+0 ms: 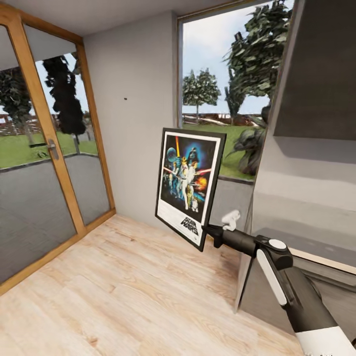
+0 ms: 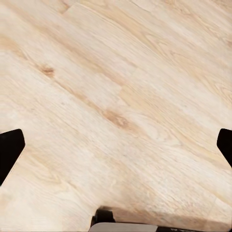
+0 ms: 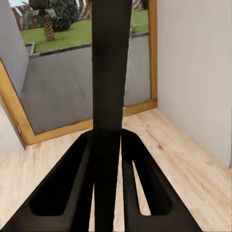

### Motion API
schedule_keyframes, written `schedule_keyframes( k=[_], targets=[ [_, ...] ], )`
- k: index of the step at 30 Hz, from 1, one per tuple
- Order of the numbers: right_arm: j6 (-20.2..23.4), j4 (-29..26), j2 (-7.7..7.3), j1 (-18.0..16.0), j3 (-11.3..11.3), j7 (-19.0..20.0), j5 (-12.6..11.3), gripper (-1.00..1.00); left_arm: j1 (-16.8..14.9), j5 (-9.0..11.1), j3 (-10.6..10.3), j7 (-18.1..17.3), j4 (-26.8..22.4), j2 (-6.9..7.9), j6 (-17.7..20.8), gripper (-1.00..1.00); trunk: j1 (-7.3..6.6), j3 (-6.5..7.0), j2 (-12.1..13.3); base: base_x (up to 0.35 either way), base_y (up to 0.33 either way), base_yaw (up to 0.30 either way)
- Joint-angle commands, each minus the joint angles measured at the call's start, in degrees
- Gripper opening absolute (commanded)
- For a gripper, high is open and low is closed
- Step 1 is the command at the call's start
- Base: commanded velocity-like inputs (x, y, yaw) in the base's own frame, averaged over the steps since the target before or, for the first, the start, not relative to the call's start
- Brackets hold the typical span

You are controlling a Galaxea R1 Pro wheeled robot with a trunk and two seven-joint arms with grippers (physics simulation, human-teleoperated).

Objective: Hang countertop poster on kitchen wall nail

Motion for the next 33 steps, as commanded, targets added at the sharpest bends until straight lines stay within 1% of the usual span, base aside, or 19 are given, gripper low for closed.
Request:
schedule_keyframes(
  k=[1,7,16,33],
  targets=[
    [0.5,0.3,-0.13,0.0,-0.8,1.9,-0.6,-1.00,0.0,0.4,0.1,-0.3,0.0,0.00,0.1,1.00,0.03,-0.04,-0.1,0.000,0.291,0.000],
    [0.5,0.9,-0.17,0.0,-1.9,4.6,-0.5,-1.00,0.0,0.4,0.1,-0.3,0.1,0.00,0.1,1.00,0.03,-0.04,-0.1,0.000,0.292,0.000],
    [0.5,0.9,0.00,0.0,-2.0,5.0,-0.5,-1.00,0.0,0.4,0.0,-0.3,0.1,0.00,0.1,1.00,0.03,-0.04,-0.1,0.039,0.297,0.000],
    [0.5,1.0,0.21,0.0,-2.0,4.7,-0.5,-1.00,0.0,0.4,-0.1,-0.3,0.1,0.00,0.2,1.00,0.03,-0.04,-0.1,0.221,0.287,0.000]
  ],
)
